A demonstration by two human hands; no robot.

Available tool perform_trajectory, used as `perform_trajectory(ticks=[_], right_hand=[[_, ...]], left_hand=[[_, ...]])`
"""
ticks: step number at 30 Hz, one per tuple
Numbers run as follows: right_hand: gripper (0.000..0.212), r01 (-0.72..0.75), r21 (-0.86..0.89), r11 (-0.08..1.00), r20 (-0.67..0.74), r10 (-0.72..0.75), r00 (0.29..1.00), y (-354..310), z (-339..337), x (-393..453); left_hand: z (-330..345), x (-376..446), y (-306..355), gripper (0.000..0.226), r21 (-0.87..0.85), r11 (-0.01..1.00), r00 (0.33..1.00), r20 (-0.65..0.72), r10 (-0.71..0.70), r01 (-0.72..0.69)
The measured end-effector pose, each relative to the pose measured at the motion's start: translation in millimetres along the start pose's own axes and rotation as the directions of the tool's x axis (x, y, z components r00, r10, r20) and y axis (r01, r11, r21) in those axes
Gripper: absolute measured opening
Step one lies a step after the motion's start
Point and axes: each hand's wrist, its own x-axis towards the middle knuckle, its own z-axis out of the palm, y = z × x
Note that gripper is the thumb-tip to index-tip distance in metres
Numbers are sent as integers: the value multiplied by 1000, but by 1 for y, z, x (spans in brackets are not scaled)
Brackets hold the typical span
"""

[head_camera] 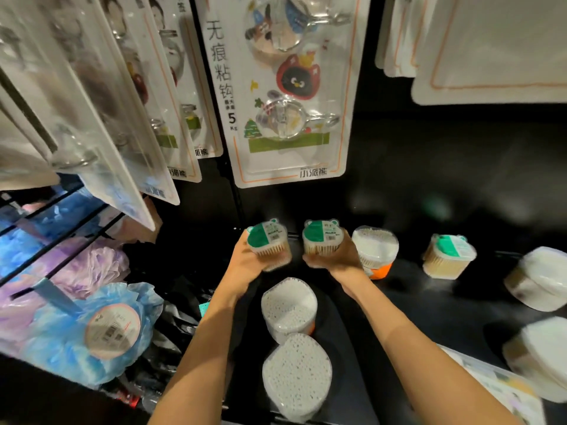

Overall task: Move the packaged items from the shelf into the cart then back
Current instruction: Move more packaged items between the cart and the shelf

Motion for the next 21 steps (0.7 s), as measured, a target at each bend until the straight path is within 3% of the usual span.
perform_trajectory(ticks=[2,4,6,9,13,16,18,21], right_hand=[[62,34,14,999,67,-35,997,-15,-13,-11],[49,114,-40,993,45,-113,993,-28,-27,-26],[59,153,89,984,16,-155,988,-32,-46,-47],[74,204,90,975,-126,-192,973,-24,-85,-83],[73,256,77,964,-202,-236,951,-12,-150,-150],[69,274,33,961,-274,-255,927,8,-205,-215],[70,241,-4,971,-345,-227,911,27,-243,-261],[71,194,-30,980,-480,-185,858,60,-298,-340]], left_hand=[[8,-6,19,48,-57,998,1000,-3,3,-3],[19,-17,36,50,-59,998,1000,-8,25,-26],[33,-30,52,52,-78,994,997,28,73,-70],[58,-56,72,53,-60,987,975,161,155,-147],[107,-97,85,64,-46,971,920,310,238,-235],[160,-140,89,60,-44,969,874,423,239,-244],[201,-175,89,57,-46,968,828,509,236,-247],[264,-234,85,74,-57,975,759,618,203,-214]])
